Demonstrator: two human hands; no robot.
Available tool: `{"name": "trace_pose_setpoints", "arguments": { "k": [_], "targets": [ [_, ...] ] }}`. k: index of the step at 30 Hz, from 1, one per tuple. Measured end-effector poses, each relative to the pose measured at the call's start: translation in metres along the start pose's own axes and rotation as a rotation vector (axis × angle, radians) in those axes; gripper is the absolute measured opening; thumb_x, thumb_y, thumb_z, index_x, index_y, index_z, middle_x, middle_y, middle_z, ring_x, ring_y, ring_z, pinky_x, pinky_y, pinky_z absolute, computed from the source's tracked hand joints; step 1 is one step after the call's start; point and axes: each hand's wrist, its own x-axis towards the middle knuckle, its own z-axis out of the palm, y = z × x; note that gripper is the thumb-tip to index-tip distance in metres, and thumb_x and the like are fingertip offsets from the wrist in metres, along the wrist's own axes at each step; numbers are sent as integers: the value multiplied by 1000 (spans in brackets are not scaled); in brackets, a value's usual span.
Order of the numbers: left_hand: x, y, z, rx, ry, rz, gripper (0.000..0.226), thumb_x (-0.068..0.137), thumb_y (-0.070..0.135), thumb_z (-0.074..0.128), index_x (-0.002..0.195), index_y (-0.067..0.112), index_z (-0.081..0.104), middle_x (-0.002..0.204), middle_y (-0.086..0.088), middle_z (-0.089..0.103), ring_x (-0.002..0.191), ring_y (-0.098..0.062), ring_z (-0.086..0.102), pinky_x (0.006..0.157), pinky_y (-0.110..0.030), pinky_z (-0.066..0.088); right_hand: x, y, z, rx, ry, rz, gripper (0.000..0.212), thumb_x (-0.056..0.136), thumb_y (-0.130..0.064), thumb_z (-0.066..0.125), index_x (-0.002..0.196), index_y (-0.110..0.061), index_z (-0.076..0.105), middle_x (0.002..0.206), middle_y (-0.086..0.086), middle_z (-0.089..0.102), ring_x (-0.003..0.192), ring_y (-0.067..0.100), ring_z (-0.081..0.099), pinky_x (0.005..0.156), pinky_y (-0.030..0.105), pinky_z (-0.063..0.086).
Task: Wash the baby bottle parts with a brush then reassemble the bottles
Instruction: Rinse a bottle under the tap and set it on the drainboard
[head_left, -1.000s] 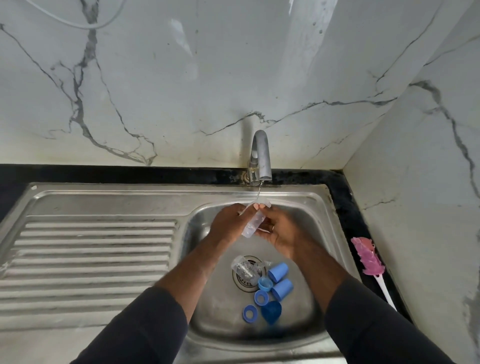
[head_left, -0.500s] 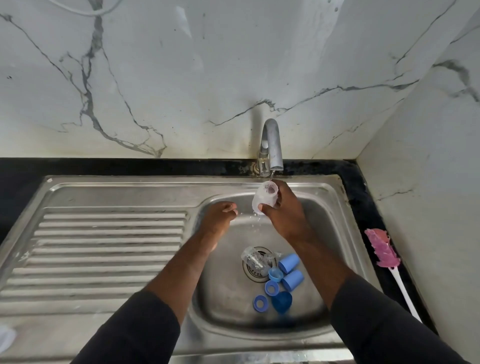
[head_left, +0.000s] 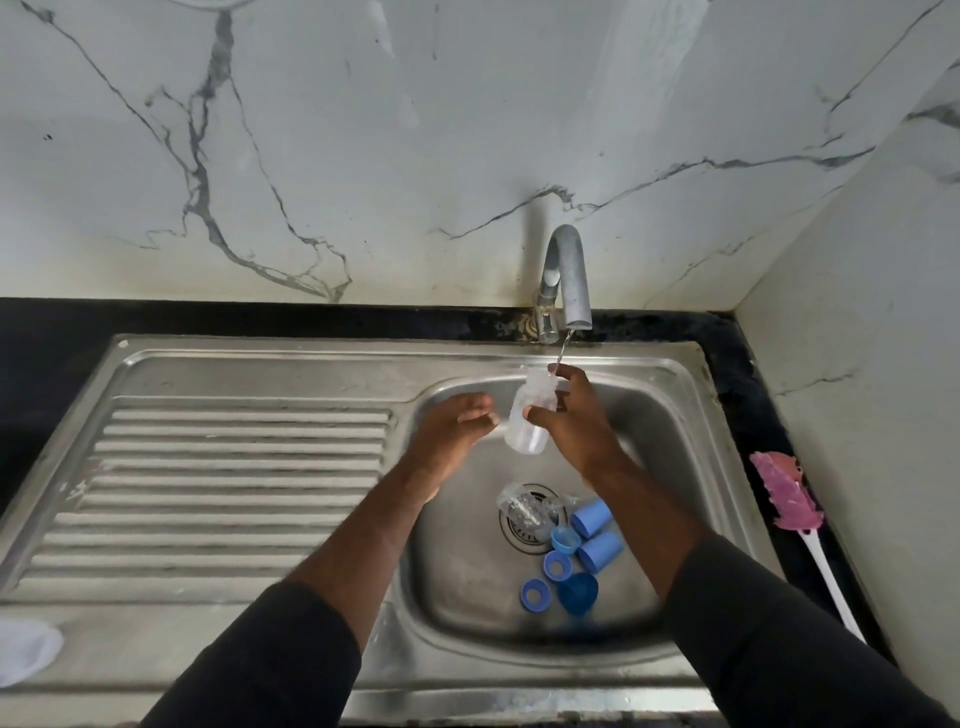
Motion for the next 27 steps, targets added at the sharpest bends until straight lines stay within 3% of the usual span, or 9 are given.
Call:
{"name": "trace_pose_setpoints", "arguments": {
  "k": [4,8,11,16,19,21,22,25,27],
  "targets": [
    [-2,8,18,-105,-136,-30,34,96,5,61,130,10,62,119,-5,71,103,-15,68,83,-24,54,-9,-1,1,175,-120,307,32,100,-19,58,132,-14,51,120,15,64,104,32,66,70,38,57],
    [-3,8,29,-68,-172,-202,26,99,12,57,123,9,66,117,-13,71,109,-28,66,76,-31,55,-15,10,-2,267,-138,557,30,103,-33,54,117,-8,61,108,21,69,84,29,66,65,35,52],
    [-4,9,33,-57,-185,-288,23,99,17,61,117,5,66,111,-15,71,104,-27,69,76,-33,58,-21,21,-5,322,-151,620,33,102,-37,54,111,-6,64,95,17,71,76,23,65,62,30,51],
    [-7,10,38,-88,-160,-352,23,101,13,57,121,2,60,114,-21,69,99,-29,70,74,-34,60,-32,28,-14,335,-151,612,39,102,-43,53,113,-7,64,87,14,73,64,20,67,46,24,49],
    [-14,11,40,-140,-150,-415,28,103,20,55,121,-1,59,110,-21,68,97,-31,70,80,-38,60,-38,34,-19,287,-140,577,38,99,-45,57,113,-10,66,93,14,74,74,23,68,57,27,53],
    [-22,12,47,-145,-156,-467,34,103,34,55,110,3,62,104,-19,69,96,-32,69,85,-44,59,-43,37,-26,217,-138,482,40,97,-47,58,115,-13,68,100,14,75,85,26,69,73,35,53],
    [-27,11,49,-149,-178,-491,38,101,42,55,108,5,63,106,-19,68,98,-33,68,85,-46,59,-46,37,-26,171,-134,424,40,97,-48,56,115,-14,68,100,13,75,83,26,68,72,36,52],
    [-44,6,68,-131,-307,-510,44,96,51,57,117,13,62,118,-20,66,107,-37,67,82,-46,60,-68,40,-40,111,-28,252,36,103,-44,48,119,-18,66,88,1,70,61,17,62,53,28,47],
    [-51,-3,69,-169,-338,-474,33,97,45,60,116,17,62,119,-19,68,108,-38,68,87,-47,59,-75,40,-42,41,0,193,33,104,-38,49,128,-21,64,92,-1,69,63,17,60,54,28,47]
  ]
}}
